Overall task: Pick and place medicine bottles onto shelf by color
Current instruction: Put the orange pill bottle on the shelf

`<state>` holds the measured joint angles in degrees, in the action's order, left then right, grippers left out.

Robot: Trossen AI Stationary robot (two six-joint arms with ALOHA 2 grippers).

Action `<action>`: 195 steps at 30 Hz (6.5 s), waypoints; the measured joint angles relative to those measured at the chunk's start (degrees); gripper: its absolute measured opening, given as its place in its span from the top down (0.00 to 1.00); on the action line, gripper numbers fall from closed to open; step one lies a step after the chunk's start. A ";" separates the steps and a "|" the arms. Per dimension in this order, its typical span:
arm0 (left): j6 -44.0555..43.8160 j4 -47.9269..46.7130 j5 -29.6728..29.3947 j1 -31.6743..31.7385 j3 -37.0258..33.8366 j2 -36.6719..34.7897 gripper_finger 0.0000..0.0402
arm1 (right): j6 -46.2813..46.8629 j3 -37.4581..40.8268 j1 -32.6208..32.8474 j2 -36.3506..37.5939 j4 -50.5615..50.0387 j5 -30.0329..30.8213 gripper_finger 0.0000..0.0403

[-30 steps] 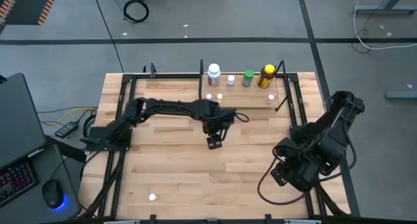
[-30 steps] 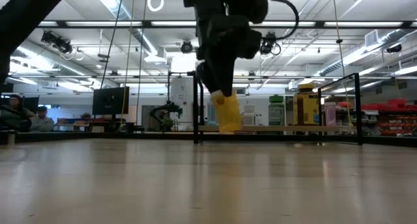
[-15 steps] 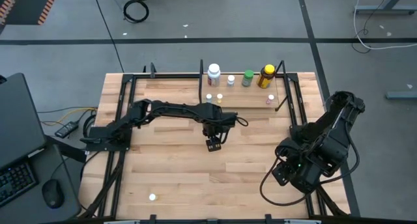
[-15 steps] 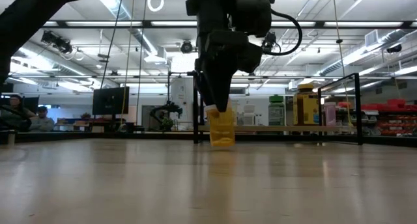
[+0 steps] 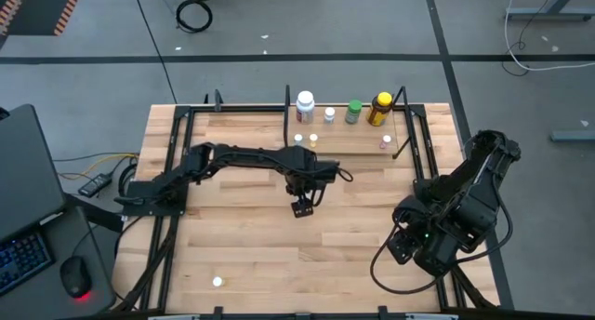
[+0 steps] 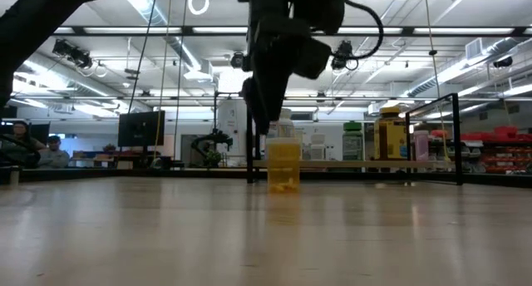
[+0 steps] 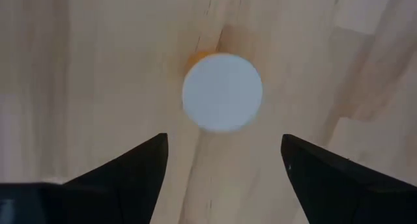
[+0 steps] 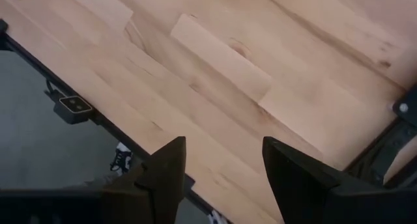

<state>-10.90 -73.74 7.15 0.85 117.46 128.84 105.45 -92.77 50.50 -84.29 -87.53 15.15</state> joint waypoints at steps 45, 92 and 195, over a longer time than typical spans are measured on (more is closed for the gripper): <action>-54.96 0.58 -11.82 -19.95 -41.17 -53.66 0.26 | -77.15 -0.02 -43.72 -16.08 20.36 -16.40 0.46; -60.87 3.09 -19.16 -30.35 -41.12 -53.18 0.26 | -61.94 -17.58 -47.30 -43.19 18.77 -16.71 0.12; -60.41 1.80 -21.65 -30.33 -41.10 -53.16 0.26 | -86.54 -16.80 -73.62 -31.28 4.42 -9.23 0.43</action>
<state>-71.31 -71.94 -14.50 -29.47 76.36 75.68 18.91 -109.57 -23.12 -115.57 -83.11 5.92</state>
